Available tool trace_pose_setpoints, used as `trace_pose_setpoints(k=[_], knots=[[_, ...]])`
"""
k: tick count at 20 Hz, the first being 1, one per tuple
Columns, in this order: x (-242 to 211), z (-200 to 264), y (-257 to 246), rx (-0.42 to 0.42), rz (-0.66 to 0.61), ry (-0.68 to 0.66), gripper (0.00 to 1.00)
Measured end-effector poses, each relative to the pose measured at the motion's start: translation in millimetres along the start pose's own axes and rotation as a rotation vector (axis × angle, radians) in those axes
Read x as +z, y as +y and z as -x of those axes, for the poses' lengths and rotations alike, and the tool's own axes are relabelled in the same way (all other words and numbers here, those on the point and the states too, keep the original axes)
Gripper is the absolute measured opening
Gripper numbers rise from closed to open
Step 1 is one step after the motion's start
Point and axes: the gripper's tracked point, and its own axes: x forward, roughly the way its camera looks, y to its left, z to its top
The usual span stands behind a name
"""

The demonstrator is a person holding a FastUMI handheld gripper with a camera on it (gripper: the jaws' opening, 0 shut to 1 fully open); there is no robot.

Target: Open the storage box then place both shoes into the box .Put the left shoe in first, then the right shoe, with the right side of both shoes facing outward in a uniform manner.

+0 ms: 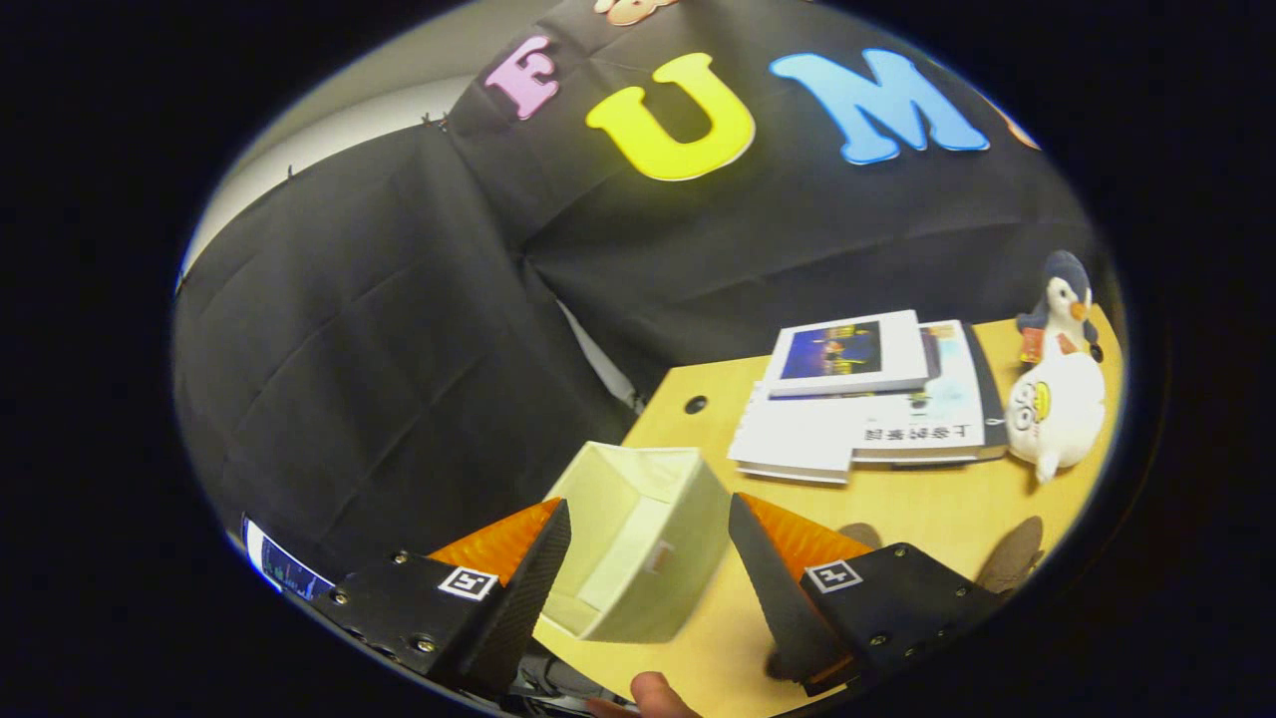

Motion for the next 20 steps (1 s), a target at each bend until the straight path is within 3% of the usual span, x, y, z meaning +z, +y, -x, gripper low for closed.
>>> trace_pose_setpoints(k=[7, 12, 18, 20], knots=[[-66, 11, -104, -0.214, -0.028, 0.119, 0.96], [-124, 2, -146, -0.282, -0.080, 0.249, 0.96], [-170, -17, -160, -0.308, -0.059, 0.388, 0.95], [-178, -27, -170, -0.332, -0.046, 0.423, 0.87]])
